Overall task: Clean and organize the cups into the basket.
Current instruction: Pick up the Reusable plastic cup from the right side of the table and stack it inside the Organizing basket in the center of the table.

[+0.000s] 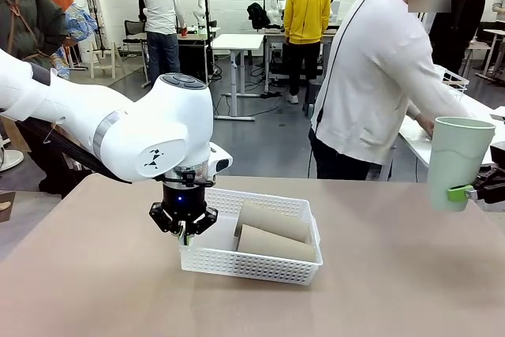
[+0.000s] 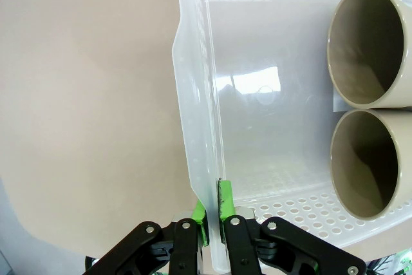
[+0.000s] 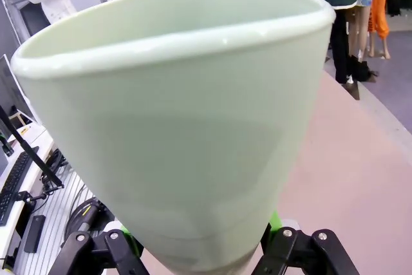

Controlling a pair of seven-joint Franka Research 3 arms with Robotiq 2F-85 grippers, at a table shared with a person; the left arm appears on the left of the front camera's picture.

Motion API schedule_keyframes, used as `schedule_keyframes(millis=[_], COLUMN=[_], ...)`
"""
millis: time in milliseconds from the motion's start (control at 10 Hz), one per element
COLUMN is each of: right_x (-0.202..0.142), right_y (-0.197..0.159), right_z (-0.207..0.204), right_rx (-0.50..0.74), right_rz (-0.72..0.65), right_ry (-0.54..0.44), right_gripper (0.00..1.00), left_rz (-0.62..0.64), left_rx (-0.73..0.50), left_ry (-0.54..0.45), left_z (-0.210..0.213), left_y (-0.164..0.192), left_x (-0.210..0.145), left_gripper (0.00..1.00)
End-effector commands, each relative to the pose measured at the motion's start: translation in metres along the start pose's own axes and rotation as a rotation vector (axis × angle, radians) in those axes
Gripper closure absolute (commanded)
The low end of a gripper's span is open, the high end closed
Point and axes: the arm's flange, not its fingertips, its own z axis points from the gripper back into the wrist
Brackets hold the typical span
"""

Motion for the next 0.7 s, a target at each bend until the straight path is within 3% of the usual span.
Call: schedule_keyframes(millis=[0, 400, 500, 600], right_x=[-0.007, -0.007, -0.007, 0.028], right_y=[0.0, 0.0, -0.001, 0.018], right_z=[0.001, 0.001, 0.001, -0.022], right_rx=[0.015, 0.015, 0.004, -0.027], right_rz=[0.012, 0.012, -0.005, 0.069], right_ry=[-0.018, -0.018, -0.009, 0.132], right_gripper=[0.72, 0.72, 0.2, 0.2], left_rz=[0.012, 0.012, 0.012, 0.012], left_rx=[0.005, 0.005, 0.005, 0.005], left_ry=[-0.009, -0.009, -0.009, -0.009], left_z=[0.002, 0.002, 0.002, 0.002], left_y=[-0.002, -0.002, -0.002, -0.002], left_x=[-0.001, -0.001, -0.001, -0.001], left_gripper=[1.0, 1.0, 1.0, 1.0])
